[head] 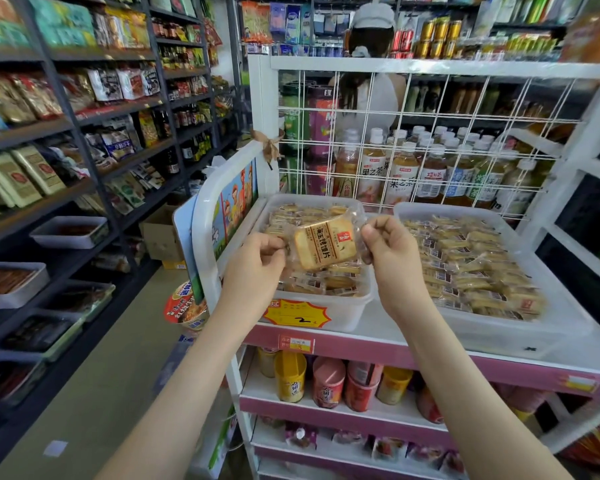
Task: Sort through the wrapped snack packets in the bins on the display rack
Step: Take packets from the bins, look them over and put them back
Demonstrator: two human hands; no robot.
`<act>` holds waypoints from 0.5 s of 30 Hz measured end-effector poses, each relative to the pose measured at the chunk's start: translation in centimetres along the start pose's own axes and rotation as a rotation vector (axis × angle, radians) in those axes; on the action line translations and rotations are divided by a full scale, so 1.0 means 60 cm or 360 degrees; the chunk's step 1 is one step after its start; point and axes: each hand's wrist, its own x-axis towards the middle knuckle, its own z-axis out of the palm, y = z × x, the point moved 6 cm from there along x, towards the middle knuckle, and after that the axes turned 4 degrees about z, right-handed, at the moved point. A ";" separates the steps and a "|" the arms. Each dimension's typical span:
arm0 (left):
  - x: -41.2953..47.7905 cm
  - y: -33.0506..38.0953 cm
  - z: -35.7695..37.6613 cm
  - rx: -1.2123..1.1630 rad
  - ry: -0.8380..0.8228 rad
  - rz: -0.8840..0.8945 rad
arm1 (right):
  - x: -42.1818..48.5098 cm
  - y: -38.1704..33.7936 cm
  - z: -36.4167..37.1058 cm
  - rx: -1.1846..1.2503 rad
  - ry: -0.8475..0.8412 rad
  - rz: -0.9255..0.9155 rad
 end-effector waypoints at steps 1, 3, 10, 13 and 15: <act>-0.003 0.009 -0.002 0.0042 0.0031 0.0039 | -0.003 -0.015 0.001 -0.0111 0.0043 -0.0097; -0.009 0.019 0.010 -0.0178 -0.0057 0.0057 | -0.015 -0.045 0.013 -0.0343 0.0061 -0.0365; -0.017 0.029 0.049 -0.1312 -0.0309 -0.0166 | -0.068 -0.068 0.107 -0.0544 -0.0691 -0.0848; -0.021 0.025 0.050 -0.1645 -0.0329 -0.0243 | -0.061 -0.060 0.095 -0.0326 -0.0686 -0.0645; -0.021 0.018 0.042 -0.1765 -0.0285 -0.0316 | -0.044 -0.063 0.066 -0.0193 -0.0403 -0.0546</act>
